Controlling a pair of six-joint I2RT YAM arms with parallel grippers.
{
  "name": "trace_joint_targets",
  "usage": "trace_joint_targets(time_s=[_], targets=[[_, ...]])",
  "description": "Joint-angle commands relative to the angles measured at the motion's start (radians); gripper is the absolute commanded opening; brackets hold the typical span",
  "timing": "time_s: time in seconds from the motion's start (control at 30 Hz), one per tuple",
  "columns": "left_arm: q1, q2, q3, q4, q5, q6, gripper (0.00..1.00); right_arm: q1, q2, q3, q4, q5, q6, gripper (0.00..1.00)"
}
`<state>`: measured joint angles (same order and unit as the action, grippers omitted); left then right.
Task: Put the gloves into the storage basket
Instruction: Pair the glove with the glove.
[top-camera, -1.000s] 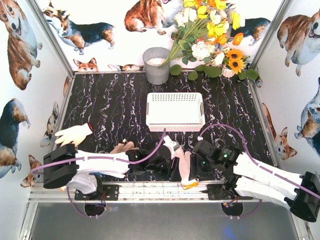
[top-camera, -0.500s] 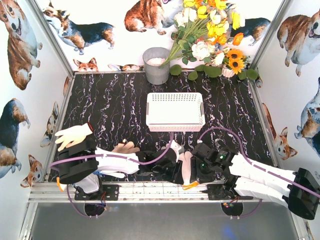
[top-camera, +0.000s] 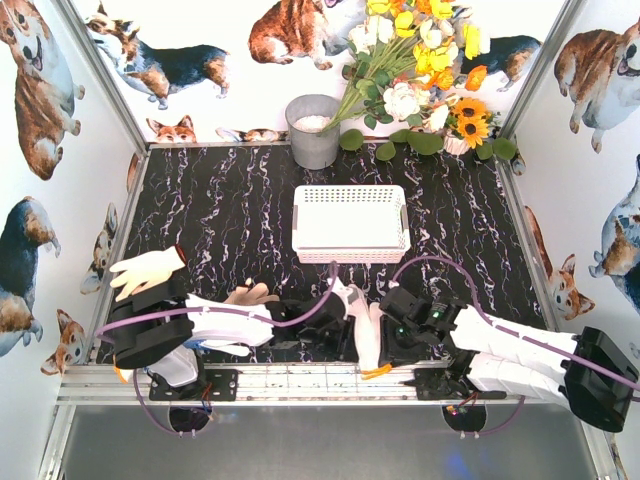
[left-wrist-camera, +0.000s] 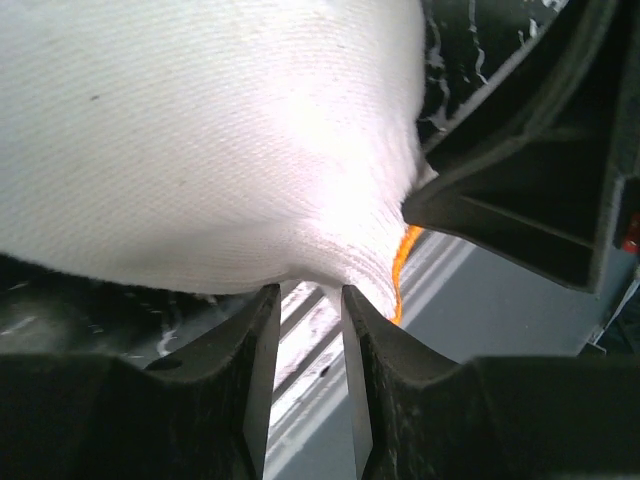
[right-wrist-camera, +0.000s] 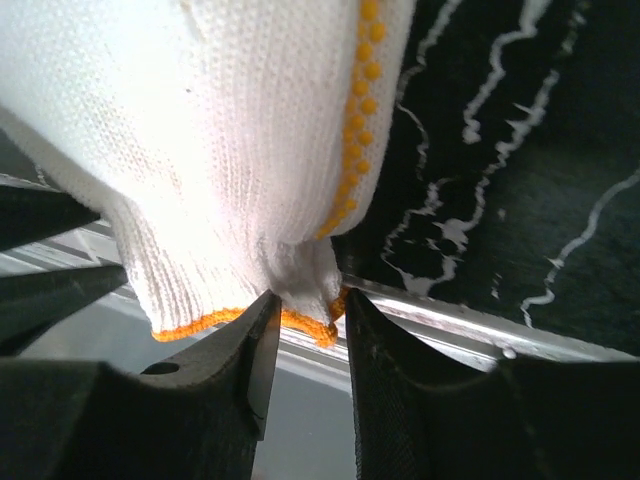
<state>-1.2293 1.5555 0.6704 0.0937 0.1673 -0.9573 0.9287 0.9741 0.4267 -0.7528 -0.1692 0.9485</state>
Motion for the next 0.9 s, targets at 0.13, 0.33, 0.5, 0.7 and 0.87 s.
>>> trace_joint_targets(time_s=[0.13,0.33,0.5,0.7,0.87], targets=[[0.100,-0.049,-0.061,0.022,-0.025,0.042,0.25,0.005,0.063,-0.002,0.245,-0.033,0.047,0.32],[0.173,-0.063,-0.064,0.055,-0.029,0.086,0.25,0.005,0.091,0.020,0.296,-0.018,0.069,0.38],[0.180,-0.094,-0.036,-0.029,-0.040,0.111,0.27,0.005,0.042,0.066,0.183,0.019,0.057,0.45],[0.165,-0.167,-0.053,-0.050,0.007,0.065,0.35,0.005,-0.063,0.037,0.137,0.025,0.097,0.44],[0.115,-0.141,-0.089,0.061,0.065,-0.020,0.37,0.005,-0.092,0.001,0.154,0.020,0.119,0.36]])
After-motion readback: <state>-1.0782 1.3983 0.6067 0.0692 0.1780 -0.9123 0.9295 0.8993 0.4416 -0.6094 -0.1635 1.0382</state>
